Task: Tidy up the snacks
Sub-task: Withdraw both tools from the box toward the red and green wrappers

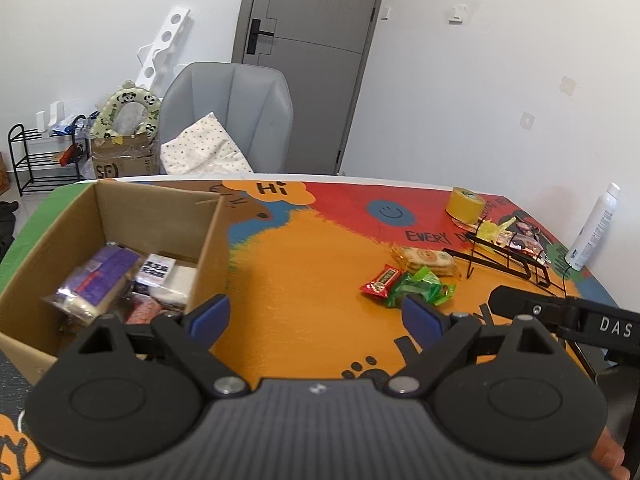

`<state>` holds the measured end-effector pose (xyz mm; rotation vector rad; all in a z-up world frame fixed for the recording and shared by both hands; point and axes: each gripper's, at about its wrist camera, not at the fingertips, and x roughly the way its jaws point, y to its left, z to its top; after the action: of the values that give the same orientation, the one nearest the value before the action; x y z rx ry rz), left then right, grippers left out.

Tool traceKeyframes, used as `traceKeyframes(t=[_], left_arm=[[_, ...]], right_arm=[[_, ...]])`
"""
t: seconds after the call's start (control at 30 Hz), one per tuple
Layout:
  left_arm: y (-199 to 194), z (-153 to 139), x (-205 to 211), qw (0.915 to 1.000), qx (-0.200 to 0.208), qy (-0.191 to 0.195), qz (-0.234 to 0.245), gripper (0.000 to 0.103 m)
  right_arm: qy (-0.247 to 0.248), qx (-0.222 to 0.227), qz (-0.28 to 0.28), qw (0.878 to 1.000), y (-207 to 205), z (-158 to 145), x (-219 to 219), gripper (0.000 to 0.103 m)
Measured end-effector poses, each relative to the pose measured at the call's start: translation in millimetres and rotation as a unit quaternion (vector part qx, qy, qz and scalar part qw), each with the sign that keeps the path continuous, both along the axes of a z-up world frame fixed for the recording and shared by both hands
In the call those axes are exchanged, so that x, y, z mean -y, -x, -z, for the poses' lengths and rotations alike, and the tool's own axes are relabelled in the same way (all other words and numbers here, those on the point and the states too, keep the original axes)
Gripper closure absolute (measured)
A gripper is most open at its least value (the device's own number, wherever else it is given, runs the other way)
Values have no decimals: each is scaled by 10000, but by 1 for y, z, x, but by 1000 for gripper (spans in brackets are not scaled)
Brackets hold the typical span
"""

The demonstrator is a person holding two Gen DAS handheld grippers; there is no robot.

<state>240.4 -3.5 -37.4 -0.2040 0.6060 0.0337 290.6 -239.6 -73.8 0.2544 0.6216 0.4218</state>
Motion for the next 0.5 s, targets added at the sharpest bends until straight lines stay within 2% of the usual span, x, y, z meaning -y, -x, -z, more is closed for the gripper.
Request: traceKeyframes(t=[0.37, 0.43, 0.5], left_arm=[[-20, 13, 17, 9997, -116, 68, 194, 11], [-25, 16, 19, 9997, -96, 89, 207, 11], [-29, 18, 21, 9997, -60, 75, 215, 12]], right_arm=[[16, -44, 152, 9999, -10, 14, 19, 3], [5, -52, 170, 9998, -13, 17, 21, 8], [-33, -138, 134, 9998, -18, 22, 23, 22]])
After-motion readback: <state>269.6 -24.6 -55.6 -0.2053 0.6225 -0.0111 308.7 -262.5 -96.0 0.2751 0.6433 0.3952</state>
